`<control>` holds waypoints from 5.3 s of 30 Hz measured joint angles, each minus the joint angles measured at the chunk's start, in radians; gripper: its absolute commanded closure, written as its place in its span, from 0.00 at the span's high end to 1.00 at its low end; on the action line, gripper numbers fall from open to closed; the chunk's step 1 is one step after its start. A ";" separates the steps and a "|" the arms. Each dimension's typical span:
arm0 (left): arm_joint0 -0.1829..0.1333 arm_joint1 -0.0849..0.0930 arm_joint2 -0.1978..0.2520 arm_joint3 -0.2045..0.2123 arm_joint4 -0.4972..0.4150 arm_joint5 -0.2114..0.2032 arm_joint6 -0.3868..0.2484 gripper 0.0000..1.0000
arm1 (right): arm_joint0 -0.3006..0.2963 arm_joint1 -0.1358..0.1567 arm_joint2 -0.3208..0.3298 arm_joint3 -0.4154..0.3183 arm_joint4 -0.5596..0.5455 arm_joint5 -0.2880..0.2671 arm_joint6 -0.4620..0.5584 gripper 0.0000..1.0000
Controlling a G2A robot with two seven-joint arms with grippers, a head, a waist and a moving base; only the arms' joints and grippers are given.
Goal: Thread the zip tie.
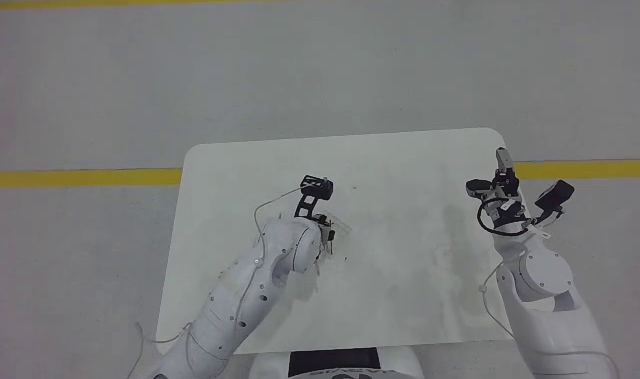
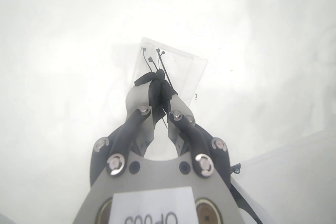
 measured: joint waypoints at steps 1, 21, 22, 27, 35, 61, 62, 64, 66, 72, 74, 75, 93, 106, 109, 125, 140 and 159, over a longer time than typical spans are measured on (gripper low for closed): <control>0.012 0.003 -0.010 -0.020 -0.005 -0.008 -0.002 0.00 | 0.000 0.000 0.000 0.000 0.000 0.000 0.000 1.00; 0.090 0.031 -0.154 -0.109 -0.248 -0.147 0.065 0.00 | 0.000 0.000 0.000 0.000 0.000 0.000 0.000 1.00; 0.088 0.033 -0.176 -0.106 -0.279 -0.158 0.062 0.00 | 0.000 0.000 0.000 0.000 0.000 0.000 0.000 1.00; 0.090 0.055 -0.314 -0.075 -0.480 -0.290 0.013 0.00 | 0.000 0.000 0.000 0.000 0.000 0.000 0.000 1.00; 0.076 0.082 -0.430 0.072 -0.988 -0.654 -0.139 0.00 | 0.000 0.000 0.000 0.000 0.000 0.000 0.000 1.00; 0.076 0.082 -0.429 0.069 -0.955 -0.630 -0.128 0.00 | 0.000 0.000 0.000 0.000 0.000 0.000 0.000 1.00; 0.076 0.082 -0.429 0.069 -0.955 -0.630 -0.128 0.00 | 0.000 0.000 0.000 0.000 0.000 0.000 0.000 1.00; 0.076 0.082 -0.429 0.069 -0.955 -0.630 -0.128 0.00 | 0.000 0.000 0.000 0.000 0.000 0.000 0.000 1.00; 0.076 0.082 -0.429 0.069 -0.955 -0.630 -0.128 0.00 | 0.000 0.000 0.000 0.000 0.000 0.000 0.000 1.00; 0.076 0.082 -0.429 0.069 -0.955 -0.630 -0.128 0.00 | 0.000 0.000 0.000 0.000 0.000 0.000 0.000 1.00; 0.076 0.082 -0.428 0.069 -0.955 -0.630 -0.128 0.00 | 0.000 0.000 0.000 0.000 0.000 0.000 0.000 1.00; 0.077 0.081 -0.424 0.067 -0.960 -0.633 -0.123 0.00 | 0.000 0.000 0.000 0.000 0.000 0.000 0.000 1.00; 0.000 0.165 -0.312 0.086 -1.279 -0.662 -0.198 0.00 | 0.000 0.000 0.000 0.000 0.000 0.000 0.000 1.00; 0.000 0.166 -0.315 0.086 -1.275 -0.662 -0.199 0.00 | 0.000 0.000 0.000 0.000 0.000 0.000 0.000 1.00; 0.000 0.166 -0.315 0.086 -1.275 -0.662 -0.199 0.00 | 0.000 0.000 0.000 0.000 0.000 0.000 0.000 1.00; 0.035 0.204 -0.363 0.058 -1.291 -0.662 -0.200 0.00 | 0.000 0.000 0.000 0.000 0.000 0.000 0.000 1.00; 0.073 0.412 -0.380 0.012 -1.596 -0.662 -0.199 0.00 | 0.000 0.000 0.000 0.000 0.000 0.000 0.000 1.00; 0.071 0.418 -0.375 0.011 -1.597 -0.662 -0.199 0.00 | 0.088 0.002 -0.150 -0.048 -0.235 0.017 0.218 1.00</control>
